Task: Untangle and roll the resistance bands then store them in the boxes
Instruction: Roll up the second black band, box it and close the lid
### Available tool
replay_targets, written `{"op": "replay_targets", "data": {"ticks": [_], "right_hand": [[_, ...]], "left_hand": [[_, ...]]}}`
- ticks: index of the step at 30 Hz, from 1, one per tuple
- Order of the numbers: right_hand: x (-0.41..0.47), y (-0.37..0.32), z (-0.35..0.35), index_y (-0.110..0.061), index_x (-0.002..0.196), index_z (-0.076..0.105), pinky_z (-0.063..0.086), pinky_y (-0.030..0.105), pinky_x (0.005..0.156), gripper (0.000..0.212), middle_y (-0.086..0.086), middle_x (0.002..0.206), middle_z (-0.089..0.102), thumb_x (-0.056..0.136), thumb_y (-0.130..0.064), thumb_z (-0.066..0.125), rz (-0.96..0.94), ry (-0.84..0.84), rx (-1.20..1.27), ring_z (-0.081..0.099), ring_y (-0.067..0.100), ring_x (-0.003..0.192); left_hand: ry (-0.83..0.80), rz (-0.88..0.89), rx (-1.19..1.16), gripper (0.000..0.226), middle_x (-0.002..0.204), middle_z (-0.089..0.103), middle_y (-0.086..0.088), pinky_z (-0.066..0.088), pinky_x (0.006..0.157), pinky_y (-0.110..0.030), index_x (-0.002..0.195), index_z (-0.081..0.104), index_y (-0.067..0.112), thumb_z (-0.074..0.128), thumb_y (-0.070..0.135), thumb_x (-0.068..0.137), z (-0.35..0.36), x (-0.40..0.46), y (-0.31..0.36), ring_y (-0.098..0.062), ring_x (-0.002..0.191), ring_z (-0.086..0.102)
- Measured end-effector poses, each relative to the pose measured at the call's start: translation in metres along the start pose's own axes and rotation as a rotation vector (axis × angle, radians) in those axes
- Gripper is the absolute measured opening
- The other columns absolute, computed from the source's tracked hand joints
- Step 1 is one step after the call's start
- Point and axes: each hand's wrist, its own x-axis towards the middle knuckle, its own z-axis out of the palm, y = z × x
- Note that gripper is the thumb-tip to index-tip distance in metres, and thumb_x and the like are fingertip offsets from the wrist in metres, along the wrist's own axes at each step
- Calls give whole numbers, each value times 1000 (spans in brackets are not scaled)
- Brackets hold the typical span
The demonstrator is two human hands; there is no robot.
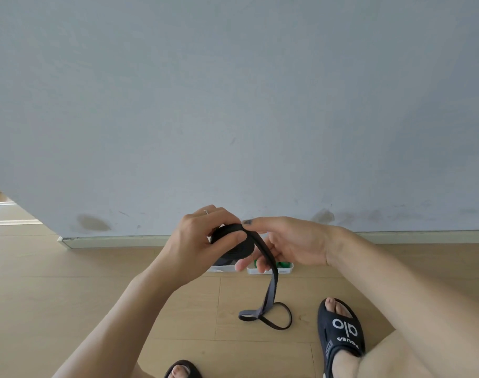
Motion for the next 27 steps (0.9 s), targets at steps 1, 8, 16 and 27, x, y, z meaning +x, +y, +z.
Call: {"op": "replay_targets", "data": {"ticks": [1,8,16,27], "right_hand": [[1,1,1,-12,129,67,49,32,86,50,20,115,76,105,-51,48,-32,0,19,58,22,83],[10,5,8,-10,107,62,45,30,72,60,18,93,78,88,-66,66,-106,204,-141,58,22,78],[5,3,3,-3,115,62,43,28,70,39,16,98,76,104,-41,56,-156,91,42,67,13,74],[4,4,2,-11,126,65,46,30,79,47,20,117,74,103,-51,55,-84,-11,30,54,23,85]], "left_hand": [[8,-18,-28,7,81,62,22,39,70,-10,90,71,20,69,26,90,-1,0,1,-4,79,56],[-71,76,91,11,72,54,18,35,67,-15,81,61,29,64,33,90,0,1,2,-8,74,50],[-20,20,-71,10,81,63,22,40,70,-11,90,70,25,64,33,88,-5,0,2,-7,79,57],[-39,-24,-69,5,77,65,15,42,71,-16,87,70,33,69,28,89,-4,-1,1,-15,82,58]]}}
